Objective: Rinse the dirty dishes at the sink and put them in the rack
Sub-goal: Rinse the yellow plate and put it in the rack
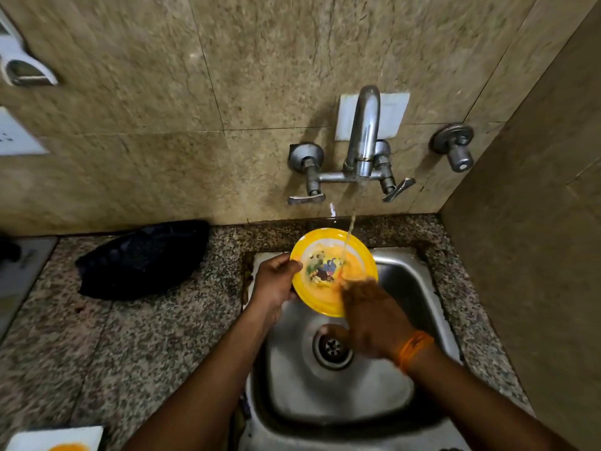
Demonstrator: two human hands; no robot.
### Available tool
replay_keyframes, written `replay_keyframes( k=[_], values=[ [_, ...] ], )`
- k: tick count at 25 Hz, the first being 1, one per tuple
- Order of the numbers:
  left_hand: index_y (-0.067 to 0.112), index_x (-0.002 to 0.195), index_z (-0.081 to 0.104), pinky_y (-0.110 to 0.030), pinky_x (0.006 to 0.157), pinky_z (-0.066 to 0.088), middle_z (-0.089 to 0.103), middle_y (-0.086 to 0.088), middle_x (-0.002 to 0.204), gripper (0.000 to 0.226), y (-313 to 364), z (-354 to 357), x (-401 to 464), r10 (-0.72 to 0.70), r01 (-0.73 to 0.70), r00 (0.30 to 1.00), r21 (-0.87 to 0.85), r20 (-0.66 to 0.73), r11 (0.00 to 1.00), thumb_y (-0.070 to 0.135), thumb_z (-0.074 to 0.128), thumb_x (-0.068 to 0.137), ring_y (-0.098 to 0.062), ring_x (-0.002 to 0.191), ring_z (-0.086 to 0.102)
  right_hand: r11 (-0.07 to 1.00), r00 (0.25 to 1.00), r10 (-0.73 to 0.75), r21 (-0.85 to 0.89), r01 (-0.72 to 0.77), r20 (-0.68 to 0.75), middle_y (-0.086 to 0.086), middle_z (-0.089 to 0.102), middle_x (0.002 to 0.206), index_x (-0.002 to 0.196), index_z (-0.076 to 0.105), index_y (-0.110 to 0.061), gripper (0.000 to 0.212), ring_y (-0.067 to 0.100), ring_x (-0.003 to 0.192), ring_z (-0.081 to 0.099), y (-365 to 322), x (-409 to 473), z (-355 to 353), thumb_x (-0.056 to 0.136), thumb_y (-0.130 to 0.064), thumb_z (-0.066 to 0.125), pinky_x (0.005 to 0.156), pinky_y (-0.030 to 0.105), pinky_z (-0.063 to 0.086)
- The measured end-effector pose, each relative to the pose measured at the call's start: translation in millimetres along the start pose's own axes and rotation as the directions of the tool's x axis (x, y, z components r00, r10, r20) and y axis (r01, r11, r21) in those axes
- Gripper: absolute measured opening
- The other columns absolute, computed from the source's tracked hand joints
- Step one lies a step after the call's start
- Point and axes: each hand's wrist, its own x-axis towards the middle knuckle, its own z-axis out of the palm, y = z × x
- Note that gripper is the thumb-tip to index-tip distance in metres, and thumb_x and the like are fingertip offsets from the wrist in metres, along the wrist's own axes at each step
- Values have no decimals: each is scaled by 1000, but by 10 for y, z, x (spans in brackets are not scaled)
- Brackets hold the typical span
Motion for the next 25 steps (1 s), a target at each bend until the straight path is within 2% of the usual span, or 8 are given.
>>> replay_keyframes(
  k=[2,4,7,10,13,18,22,25],
  values=[
    [19,101,75,-47,76,61,77,1,76,16,34,110,-69,36,-36,999,25,7,999,13,60,100,-25,71,70,987,994,103,-129,-98,32,28,46,151,152,39,0,91,45,139,46,170,127,-12,90,-65,53,121,51,26],
    [20,106,73,-50,83,60,79,-6,94,15,49,229,-76,72,-73,997,-4,-9,997,19,59,100,-26,83,72,996,996,80,32,-81,43,22,25,165,161,19,-9,91,40,152,26,120,256,-76,87,-32,66,126,46,14],
    [31,115,70,-46,102,54,72,-2,123,19,76,369,-106,66,-65,998,-99,6,993,28,56,103,-22,114,67,925,997,-12,379,38,-72,8,20,169,162,19,-13,88,24,155,20,-177,276,-92,83,3,54,126,28,9],
    [34,125,68,-32,96,54,67,0,131,31,90,376,-113,168,-166,986,-142,1,976,16,53,105,-20,123,63,907,970,-25,403,123,-240,9,40,161,155,41,-12,79,22,147,40,-311,99,113,79,3,56,121,30,25],
    [21,127,71,-49,99,58,74,-9,125,29,119,256,41,197,-206,978,-204,-65,957,16,56,103,-32,118,69,988,944,-44,124,89,-327,12,65,134,135,62,-11,69,34,119,66,38,-9,285,67,0,67,96,42,55],
    [37,111,77,-61,99,55,77,-5,121,23,181,376,114,228,-260,962,-245,-153,934,36,63,92,-32,115,71,990,939,139,47,-131,-315,24,61,137,134,60,0,60,45,126,58,-116,130,91,76,-2,48,108,57,47],
    [27,113,76,-56,97,57,77,-8,117,21,201,362,129,207,-245,965,-273,-161,930,25,62,98,-36,115,70,993,921,-4,109,50,-390,12,62,140,143,55,-12,65,33,127,56,-231,39,210,78,-7,59,115,47,39],
    [20,118,74,-62,89,59,76,-17,116,30,247,215,135,68,-89,994,-270,-87,959,31,65,92,-44,109,71,997,918,20,79,13,-396,14,69,127,123,69,-13,60,39,118,64,232,50,46,67,8,63,100,51,55]
  ],
)
